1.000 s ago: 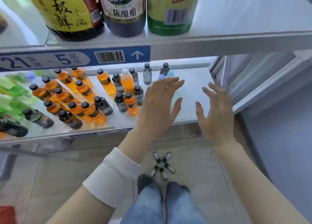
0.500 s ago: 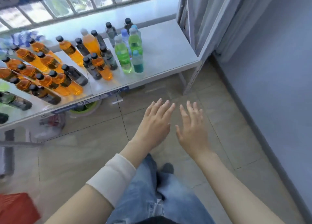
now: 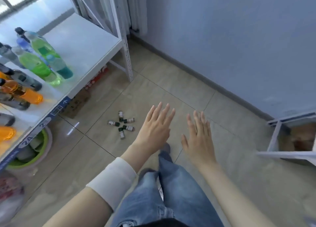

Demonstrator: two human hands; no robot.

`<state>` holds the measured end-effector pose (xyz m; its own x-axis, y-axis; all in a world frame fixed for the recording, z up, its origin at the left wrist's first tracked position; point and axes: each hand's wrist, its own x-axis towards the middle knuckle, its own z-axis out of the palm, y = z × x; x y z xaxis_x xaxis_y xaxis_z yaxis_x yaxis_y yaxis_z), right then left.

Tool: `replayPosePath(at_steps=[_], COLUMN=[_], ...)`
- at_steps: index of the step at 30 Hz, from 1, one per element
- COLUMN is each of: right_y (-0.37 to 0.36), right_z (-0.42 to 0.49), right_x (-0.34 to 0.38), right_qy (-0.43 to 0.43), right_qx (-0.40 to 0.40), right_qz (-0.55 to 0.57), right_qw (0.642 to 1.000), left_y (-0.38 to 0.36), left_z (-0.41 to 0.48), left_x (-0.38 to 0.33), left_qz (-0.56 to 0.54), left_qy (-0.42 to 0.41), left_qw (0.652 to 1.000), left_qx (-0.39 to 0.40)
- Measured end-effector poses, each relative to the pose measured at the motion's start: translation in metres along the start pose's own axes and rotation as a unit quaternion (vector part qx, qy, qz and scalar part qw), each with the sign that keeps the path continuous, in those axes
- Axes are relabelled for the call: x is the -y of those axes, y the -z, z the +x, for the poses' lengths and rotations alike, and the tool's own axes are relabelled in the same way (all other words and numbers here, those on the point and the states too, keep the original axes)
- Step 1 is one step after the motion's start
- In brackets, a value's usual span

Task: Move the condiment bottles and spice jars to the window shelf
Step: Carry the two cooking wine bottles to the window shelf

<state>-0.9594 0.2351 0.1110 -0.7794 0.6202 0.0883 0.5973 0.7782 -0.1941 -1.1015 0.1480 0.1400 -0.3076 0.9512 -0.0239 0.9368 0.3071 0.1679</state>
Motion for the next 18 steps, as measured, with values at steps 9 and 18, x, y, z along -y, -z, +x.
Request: replayPosePath(at_steps=[9,18], right_y=[0.045,0.093], right_z=[-0.103,-0.228], right_x=[-0.071,-0.208], right_qy=[-0.155,-0.285], right_qx=[-0.04,-0.121], right_qz=[-0.022,-0.046], right_qw=[0.987,0.95], left_y=[-0.004,-0.024], left_z=[0.0,0.038], left_x=[-0.118,-0.316], left_qz=[-0.003,0.03], left_qy=[-0.173,-0.298], left_qw=[0.984,0.953], left_qx=[0.052,0.048])
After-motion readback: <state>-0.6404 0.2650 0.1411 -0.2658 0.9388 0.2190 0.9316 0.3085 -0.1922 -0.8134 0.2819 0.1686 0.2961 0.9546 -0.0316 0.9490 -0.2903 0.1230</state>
